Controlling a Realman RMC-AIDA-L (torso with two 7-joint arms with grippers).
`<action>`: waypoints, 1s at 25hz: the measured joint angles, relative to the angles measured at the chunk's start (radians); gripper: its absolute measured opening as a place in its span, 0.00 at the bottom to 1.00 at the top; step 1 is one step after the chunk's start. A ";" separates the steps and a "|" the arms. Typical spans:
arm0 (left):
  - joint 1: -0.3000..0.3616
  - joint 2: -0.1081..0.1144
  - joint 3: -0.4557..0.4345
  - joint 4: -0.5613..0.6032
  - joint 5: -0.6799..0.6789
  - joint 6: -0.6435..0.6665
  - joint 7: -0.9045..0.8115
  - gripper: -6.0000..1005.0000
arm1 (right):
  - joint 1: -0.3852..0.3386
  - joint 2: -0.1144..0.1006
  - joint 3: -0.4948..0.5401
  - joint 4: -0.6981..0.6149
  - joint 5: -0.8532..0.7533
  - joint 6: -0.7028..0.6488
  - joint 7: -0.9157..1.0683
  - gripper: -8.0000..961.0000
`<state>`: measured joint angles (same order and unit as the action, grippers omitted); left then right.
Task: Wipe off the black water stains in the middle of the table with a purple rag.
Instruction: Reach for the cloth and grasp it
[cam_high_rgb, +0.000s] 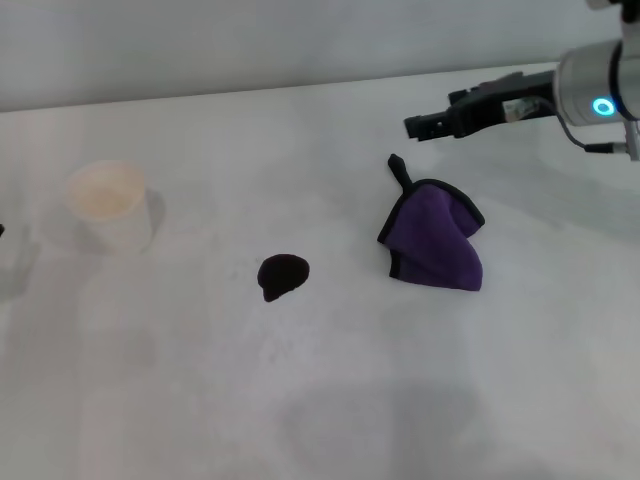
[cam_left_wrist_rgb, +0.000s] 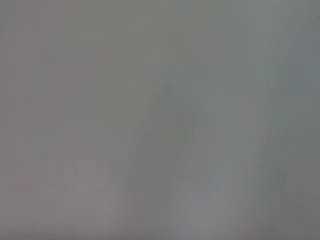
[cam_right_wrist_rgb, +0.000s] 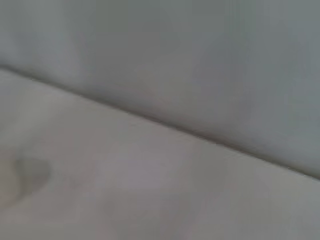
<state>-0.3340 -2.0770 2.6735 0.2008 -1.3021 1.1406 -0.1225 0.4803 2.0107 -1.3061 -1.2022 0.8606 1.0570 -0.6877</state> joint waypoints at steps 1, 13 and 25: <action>-0.008 0.000 0.000 0.000 0.001 -0.001 0.000 0.89 | 0.001 0.000 -0.017 -0.031 -0.026 0.027 0.026 0.85; -0.078 -0.002 -0.001 0.000 0.001 -0.008 0.000 0.89 | 0.023 0.002 -0.150 -0.083 -0.218 0.182 0.249 0.85; -0.103 -0.004 0.003 0.004 0.005 -0.023 0.000 0.89 | 0.117 0.003 -0.188 0.132 -0.275 0.120 0.233 0.81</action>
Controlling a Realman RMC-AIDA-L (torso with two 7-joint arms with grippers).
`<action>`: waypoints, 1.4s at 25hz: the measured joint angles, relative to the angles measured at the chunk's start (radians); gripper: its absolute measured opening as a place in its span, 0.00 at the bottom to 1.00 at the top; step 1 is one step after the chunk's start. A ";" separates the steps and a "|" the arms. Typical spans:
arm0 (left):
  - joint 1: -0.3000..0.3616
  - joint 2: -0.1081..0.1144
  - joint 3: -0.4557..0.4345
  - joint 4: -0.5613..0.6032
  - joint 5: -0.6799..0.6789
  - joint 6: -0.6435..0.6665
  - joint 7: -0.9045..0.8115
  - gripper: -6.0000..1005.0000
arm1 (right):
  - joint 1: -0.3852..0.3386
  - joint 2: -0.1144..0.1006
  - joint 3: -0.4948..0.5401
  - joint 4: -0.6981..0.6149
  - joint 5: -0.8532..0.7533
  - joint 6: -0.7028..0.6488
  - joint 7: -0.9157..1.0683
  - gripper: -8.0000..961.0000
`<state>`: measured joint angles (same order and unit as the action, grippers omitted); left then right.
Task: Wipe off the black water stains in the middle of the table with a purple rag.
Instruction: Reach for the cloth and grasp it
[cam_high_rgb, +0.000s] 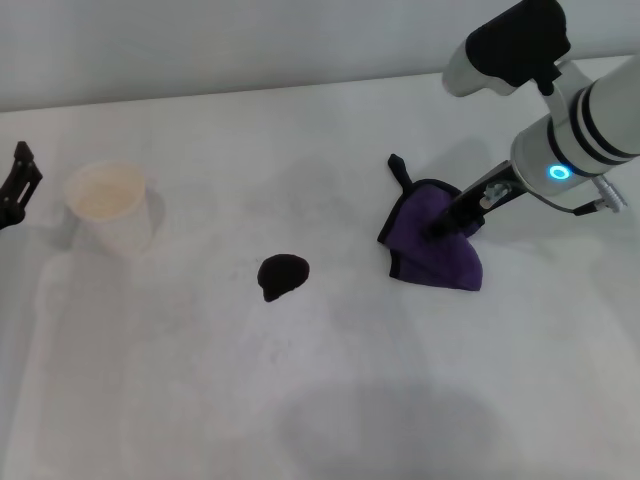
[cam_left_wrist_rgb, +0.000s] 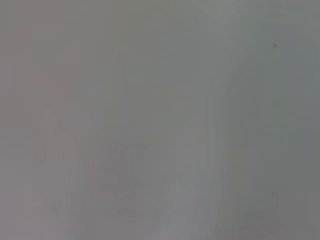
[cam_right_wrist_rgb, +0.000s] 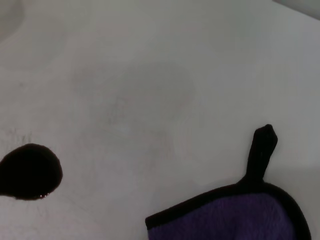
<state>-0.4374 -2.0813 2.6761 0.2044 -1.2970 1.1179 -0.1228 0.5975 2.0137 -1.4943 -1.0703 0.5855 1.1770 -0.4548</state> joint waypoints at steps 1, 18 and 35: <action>0.000 0.000 0.000 0.001 0.000 -0.002 0.000 0.89 | 0.005 0.000 0.000 0.011 0.000 -0.002 0.000 0.80; -0.004 0.000 -0.002 0.008 -0.004 -0.020 0.000 0.89 | 0.020 0.000 -0.013 0.077 -0.013 -0.053 -0.003 0.56; -0.006 -0.002 -0.002 0.014 -0.001 -0.020 0.000 0.89 | 0.025 0.003 -0.030 0.097 -0.011 -0.079 -0.002 0.51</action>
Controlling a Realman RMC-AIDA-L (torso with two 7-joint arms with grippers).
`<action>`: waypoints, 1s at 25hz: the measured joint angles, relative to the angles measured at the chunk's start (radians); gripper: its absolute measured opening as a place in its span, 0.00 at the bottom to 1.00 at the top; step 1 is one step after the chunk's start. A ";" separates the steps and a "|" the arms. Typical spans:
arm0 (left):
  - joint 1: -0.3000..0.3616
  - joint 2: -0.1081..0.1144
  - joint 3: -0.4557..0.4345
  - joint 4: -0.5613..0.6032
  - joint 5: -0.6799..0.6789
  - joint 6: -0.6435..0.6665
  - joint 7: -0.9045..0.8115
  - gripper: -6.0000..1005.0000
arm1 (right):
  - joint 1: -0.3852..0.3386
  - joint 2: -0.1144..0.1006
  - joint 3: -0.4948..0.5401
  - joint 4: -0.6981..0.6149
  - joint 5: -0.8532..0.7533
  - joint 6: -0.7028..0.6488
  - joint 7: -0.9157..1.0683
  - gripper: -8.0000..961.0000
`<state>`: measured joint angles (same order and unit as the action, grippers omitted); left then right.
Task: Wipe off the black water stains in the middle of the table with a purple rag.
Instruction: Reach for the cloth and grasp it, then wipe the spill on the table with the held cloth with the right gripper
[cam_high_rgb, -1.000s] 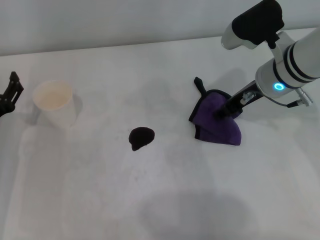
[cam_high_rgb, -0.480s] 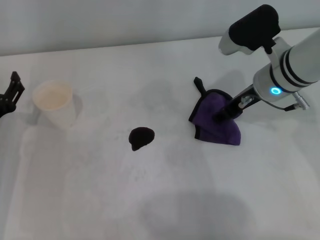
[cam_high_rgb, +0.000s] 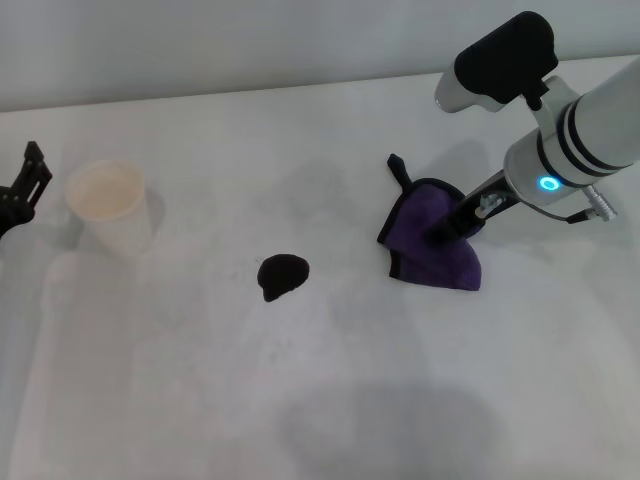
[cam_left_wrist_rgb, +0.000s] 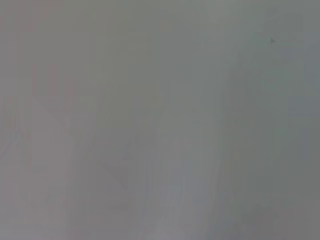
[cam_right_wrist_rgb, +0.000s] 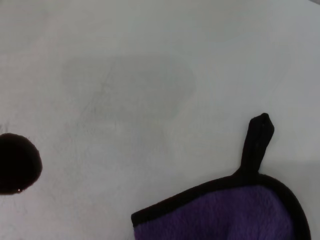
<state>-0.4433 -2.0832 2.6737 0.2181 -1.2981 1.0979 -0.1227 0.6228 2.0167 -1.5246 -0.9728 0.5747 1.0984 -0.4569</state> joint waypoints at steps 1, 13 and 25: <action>0.000 0.000 0.000 0.000 0.000 0.000 0.000 0.89 | 0.000 0.000 0.000 0.001 0.000 0.000 0.000 0.50; 0.000 0.001 0.004 0.005 0.004 0.000 -0.002 0.89 | -0.001 -0.001 0.005 0.012 0.007 0.010 0.000 0.39; 0.002 0.002 0.000 0.006 -0.002 0.004 -0.002 0.89 | -0.001 0.002 -0.003 0.003 0.060 -0.005 -0.025 0.22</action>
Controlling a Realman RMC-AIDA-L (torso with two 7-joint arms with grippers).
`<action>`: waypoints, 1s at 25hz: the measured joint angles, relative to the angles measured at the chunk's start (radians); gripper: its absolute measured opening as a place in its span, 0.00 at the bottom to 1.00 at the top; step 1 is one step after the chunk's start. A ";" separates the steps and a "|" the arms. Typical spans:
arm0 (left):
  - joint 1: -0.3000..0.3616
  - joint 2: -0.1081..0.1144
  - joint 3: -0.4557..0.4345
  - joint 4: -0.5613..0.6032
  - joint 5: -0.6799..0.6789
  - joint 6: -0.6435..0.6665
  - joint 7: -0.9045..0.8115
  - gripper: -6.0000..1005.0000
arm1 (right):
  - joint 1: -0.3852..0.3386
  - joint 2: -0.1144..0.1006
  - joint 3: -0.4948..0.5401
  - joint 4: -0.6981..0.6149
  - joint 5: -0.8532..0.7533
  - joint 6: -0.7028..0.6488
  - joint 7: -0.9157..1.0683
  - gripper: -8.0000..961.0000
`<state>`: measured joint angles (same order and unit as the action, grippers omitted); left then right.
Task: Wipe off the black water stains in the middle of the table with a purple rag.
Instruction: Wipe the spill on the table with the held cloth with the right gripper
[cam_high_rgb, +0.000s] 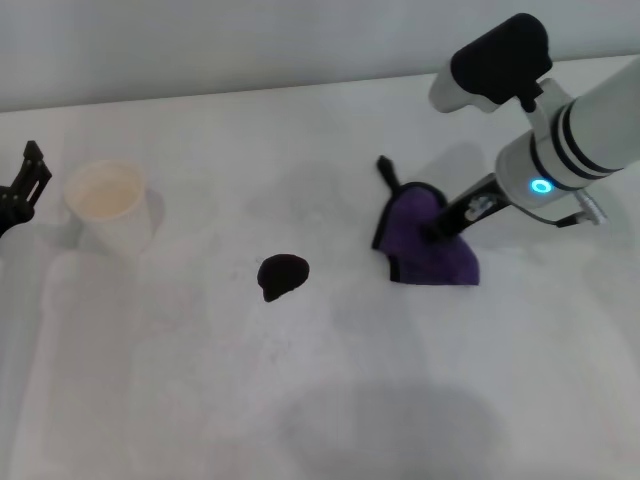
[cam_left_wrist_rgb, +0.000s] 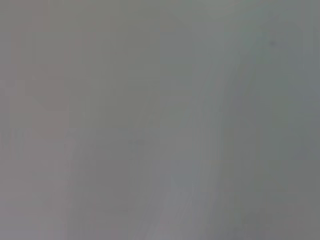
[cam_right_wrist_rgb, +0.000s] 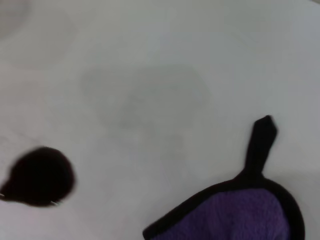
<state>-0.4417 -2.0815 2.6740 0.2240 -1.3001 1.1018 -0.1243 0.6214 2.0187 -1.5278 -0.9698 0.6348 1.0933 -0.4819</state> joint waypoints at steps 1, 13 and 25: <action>-0.001 0.000 0.000 0.000 0.000 0.002 0.000 0.89 | 0.000 0.000 -0.001 0.000 0.020 -0.003 -0.015 0.21; -0.002 0.000 0.000 0.003 -0.001 0.005 0.000 0.89 | 0.009 0.005 -0.133 0.028 0.375 -0.091 -0.241 0.16; -0.014 -0.002 0.000 0.016 -0.001 -0.001 0.000 0.89 | 0.042 0.009 -0.379 0.153 0.570 -0.357 -0.350 0.14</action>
<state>-0.4559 -2.0838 2.6737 0.2401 -1.3008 1.1003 -0.1243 0.6630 2.0279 -1.9071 -0.8166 1.2044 0.7362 -0.8315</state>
